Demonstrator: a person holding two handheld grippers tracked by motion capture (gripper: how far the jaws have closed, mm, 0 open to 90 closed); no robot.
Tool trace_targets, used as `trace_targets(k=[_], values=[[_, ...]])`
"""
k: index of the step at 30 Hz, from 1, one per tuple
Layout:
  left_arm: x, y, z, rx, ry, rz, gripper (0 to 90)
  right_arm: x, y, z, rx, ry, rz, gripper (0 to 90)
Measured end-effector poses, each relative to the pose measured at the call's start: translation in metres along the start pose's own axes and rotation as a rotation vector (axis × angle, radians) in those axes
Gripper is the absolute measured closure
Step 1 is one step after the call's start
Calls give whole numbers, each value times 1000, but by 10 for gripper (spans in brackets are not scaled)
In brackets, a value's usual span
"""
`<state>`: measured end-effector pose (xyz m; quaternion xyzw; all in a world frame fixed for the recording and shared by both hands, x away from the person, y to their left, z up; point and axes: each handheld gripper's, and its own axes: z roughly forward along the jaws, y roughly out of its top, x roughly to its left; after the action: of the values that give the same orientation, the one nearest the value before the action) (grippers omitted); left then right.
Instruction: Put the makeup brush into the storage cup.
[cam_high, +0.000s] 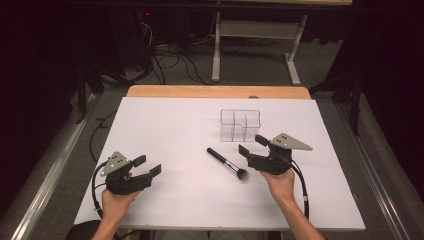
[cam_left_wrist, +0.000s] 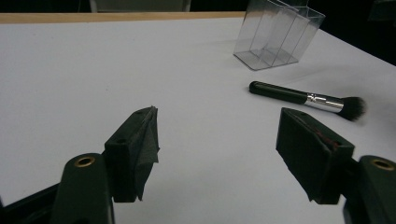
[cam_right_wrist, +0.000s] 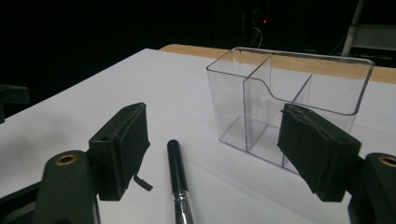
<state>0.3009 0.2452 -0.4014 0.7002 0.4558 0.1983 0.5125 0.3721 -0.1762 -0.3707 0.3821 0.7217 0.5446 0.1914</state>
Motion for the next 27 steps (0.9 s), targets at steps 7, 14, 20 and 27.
trace_targets(k=[7, 14, 20, 27], values=[[-1, 0, -1, 0, -4, 6, 299, 5, 4, 3, -11, 10, 3, 264], [-1, 0, 1, 7, -5, 10, 299, 8, 5, 13, -3, 22, -1, 266], [-1, 0, 1, 7, -5, 9, 299, 13, 7, 23, 0, 31, 3, 270], [-1, 0, 0, 4, -6, 9, 299, 20, 11, 33, 9, 42, -1, 270]])
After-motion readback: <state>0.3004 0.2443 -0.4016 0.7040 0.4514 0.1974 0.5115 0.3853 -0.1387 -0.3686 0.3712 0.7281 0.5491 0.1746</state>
